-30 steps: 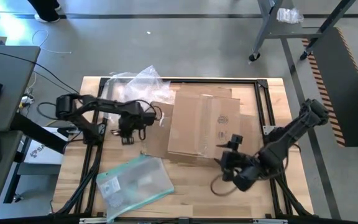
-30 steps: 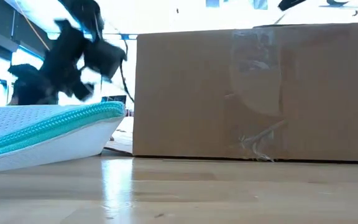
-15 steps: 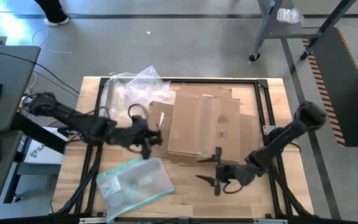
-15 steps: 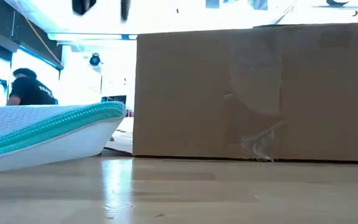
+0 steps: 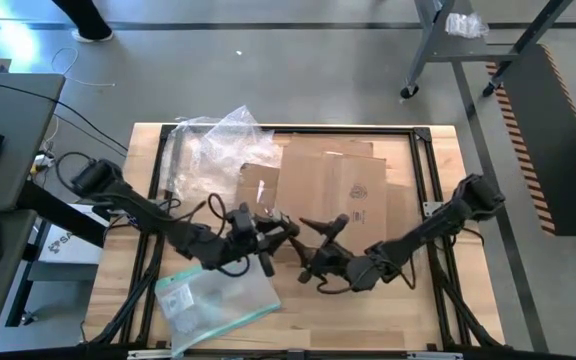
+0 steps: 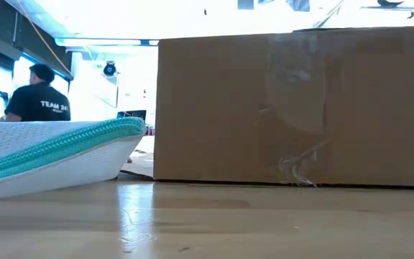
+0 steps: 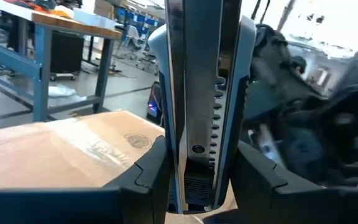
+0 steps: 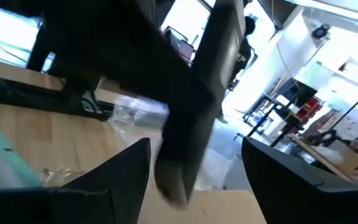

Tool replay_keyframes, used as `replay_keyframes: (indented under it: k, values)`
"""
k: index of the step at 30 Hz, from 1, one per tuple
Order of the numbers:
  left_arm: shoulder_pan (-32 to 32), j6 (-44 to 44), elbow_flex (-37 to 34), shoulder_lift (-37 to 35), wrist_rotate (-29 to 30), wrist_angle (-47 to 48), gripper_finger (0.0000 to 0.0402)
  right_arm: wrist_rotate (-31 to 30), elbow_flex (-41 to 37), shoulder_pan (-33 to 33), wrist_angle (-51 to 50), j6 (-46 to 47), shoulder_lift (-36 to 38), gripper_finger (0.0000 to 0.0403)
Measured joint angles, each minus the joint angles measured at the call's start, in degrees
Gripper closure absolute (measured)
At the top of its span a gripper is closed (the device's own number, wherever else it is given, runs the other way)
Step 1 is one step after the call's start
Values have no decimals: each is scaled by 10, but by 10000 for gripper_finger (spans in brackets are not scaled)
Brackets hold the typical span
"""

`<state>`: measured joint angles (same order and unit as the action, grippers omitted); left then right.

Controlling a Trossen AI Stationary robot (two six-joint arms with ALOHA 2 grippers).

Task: Unpack boxes
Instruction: Break down cardboard box until it is fully flat

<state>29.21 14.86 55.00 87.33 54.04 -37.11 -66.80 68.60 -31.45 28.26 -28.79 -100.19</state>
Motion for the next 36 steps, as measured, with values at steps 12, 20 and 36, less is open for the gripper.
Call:
replay_keyframes:
  k: [12,20,36]
  values:
    - [1,30,1,21,-11,-30,291,33,10,24,-28,59,-4,260]
    - [9,-27,1,7,-59,11,181,42,9,15,-114,128,15,329]
    - [57,-326,2,-24,-242,88,150,664,8,1,-286,259,134,330]
